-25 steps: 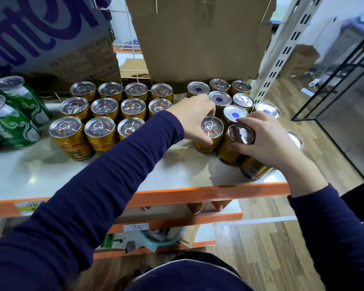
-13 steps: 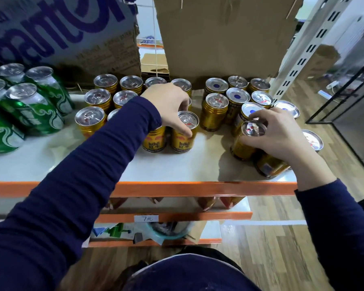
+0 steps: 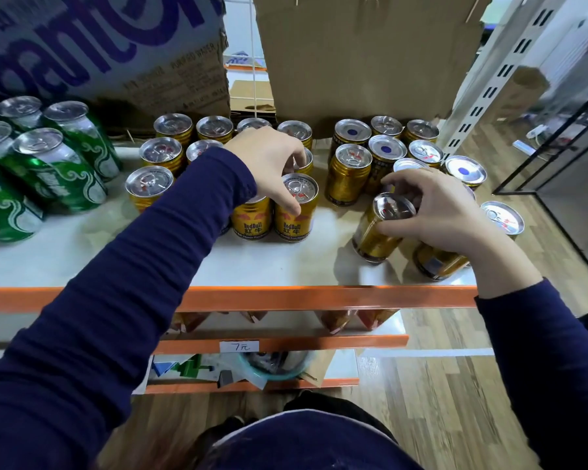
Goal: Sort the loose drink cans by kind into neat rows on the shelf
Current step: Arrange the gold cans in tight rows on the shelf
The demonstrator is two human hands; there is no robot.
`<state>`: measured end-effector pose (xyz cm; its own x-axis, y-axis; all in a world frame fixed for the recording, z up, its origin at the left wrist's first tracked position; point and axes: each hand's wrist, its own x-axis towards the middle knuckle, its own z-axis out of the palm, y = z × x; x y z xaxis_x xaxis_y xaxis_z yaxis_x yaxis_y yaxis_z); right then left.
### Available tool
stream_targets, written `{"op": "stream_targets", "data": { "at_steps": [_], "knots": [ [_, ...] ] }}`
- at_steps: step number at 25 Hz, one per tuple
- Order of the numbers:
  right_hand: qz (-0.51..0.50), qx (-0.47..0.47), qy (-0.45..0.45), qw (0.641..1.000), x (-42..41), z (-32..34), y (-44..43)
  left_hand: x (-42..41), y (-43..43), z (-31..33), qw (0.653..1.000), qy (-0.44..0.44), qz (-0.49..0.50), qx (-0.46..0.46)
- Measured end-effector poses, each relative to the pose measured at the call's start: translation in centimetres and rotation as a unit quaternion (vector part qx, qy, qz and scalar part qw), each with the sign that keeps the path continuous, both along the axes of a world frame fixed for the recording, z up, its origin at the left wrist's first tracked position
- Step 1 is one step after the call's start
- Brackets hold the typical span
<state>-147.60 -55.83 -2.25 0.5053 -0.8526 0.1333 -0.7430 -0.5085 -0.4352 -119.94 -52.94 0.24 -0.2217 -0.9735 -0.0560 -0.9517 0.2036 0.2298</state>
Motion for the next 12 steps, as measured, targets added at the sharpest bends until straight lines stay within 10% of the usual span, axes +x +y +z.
{"op": "stream_targets", "data": {
  "at_steps": [12],
  "knots": [
    [-0.022, 0.048, 0.055, 0.997, 1.3, -0.3, 0.8, -2.2, 3.5, -2.9, 0.986, 0.089, -0.041, -0.137]
  ]
}}
